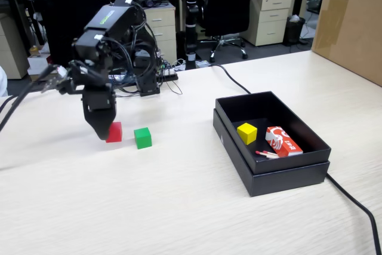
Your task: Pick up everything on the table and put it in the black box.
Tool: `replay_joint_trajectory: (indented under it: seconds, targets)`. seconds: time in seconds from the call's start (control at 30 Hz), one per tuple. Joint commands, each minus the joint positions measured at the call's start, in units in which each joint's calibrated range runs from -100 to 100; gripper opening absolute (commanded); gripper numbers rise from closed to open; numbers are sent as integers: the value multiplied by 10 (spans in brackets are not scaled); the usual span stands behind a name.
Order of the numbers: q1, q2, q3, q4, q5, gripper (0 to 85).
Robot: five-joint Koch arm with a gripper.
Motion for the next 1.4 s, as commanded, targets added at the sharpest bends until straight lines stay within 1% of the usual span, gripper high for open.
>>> replay_joint_trajectory:
  seconds: [0.0, 0.03, 0.17, 0.2, 0.23, 0.27, 0.33, 0.37, 0.5, 0.6, 0.73, 0.77, 0.8, 0.9, 1.07, 1.1, 1.13, 1.17, 1.2, 1.3, 1.37]
  targets:
    - [1, -101, 45, -11, -4, 9]
    - [20, -171, 46, -11, 2, 9]
    - [71, -247, 51, -11, 32, 9]
    - [93, -260, 54, -11, 43, 9]
    - [145, -270, 68, -11, 73, 9]
    - [164, -266, 80, -11, 84, 9]
    - [218, -213, 137, -11, 113, 9]
    - [229, -193, 156, -11, 119, 9]
    - [256, -115, 211, -11, 134, 9]
    - [283, 0, 276, -11, 147, 9]
    - [302, 102, 334, -11, 150, 9]
    - [317, 189, 395, -11, 152, 9]
    - [322, 224, 412, -11, 155, 9]
    - [323, 271, 411, -11, 162, 9]
    - [320, 293, 407, -12, 167, 12]
    - [320, 295, 406, -13, 167, 57]
    - [319, 299, 405, -26, 167, 141]
    - [318, 299, 405, -30, 167, 164]
    - [316, 297, 398, -33, 167, 274]
    - [313, 288, 391, -33, 167, 375]
    - [310, 275, 385, -33, 167, 419]
